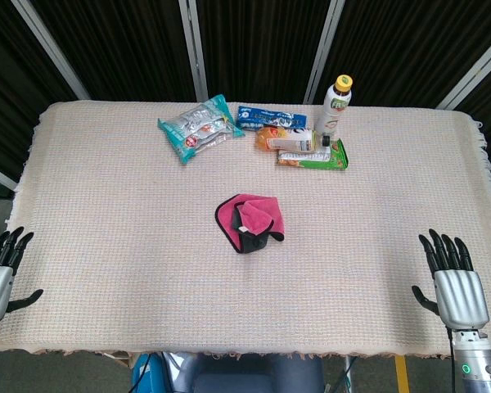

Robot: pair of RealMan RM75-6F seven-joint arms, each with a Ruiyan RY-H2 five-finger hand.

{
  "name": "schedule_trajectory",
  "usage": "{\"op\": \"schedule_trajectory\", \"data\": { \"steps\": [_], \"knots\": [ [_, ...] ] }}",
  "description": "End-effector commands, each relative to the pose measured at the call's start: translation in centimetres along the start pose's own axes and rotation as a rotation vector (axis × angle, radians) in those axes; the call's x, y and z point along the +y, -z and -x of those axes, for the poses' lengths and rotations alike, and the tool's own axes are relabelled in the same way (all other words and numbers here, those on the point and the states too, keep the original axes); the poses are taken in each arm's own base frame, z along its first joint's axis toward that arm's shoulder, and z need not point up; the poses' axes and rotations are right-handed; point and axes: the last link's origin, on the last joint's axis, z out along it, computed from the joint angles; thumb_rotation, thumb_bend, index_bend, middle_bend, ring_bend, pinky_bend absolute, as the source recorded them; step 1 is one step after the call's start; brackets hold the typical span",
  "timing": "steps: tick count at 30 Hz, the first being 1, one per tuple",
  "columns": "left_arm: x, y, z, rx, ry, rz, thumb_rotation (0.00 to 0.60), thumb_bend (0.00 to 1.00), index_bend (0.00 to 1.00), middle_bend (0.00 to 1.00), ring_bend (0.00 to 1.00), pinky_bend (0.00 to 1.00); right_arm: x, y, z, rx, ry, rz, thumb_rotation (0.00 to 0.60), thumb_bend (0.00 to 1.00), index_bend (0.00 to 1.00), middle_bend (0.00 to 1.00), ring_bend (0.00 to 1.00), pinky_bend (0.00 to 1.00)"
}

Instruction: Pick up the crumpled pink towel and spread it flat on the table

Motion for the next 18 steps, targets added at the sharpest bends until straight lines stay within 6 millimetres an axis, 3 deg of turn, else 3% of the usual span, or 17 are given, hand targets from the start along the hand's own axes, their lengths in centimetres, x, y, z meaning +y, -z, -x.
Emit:
{"op": "schedule_trajectory", "data": {
  "steps": [1,18],
  "knots": [
    [-0.09,0.08,-0.09,0.005,0.007,-0.003,0.6,0.0,0.0,0.0,0.0,0.01,-0.1,-0.14,-0.04,0.006,-0.006,-0.001,0.6,0.24,0.0,0.0,0.0,0.03],
    [-0.04,-0.14,0.05,0.011,0.005,0.001,0.6,0.0,0.0,0.0,0.0,0.01,-0.27,-0.35,-0.03,0.033,-0.014,-0.015,0.6,0.24,0.0,0.0,0.0,0.03]
  ]
}}
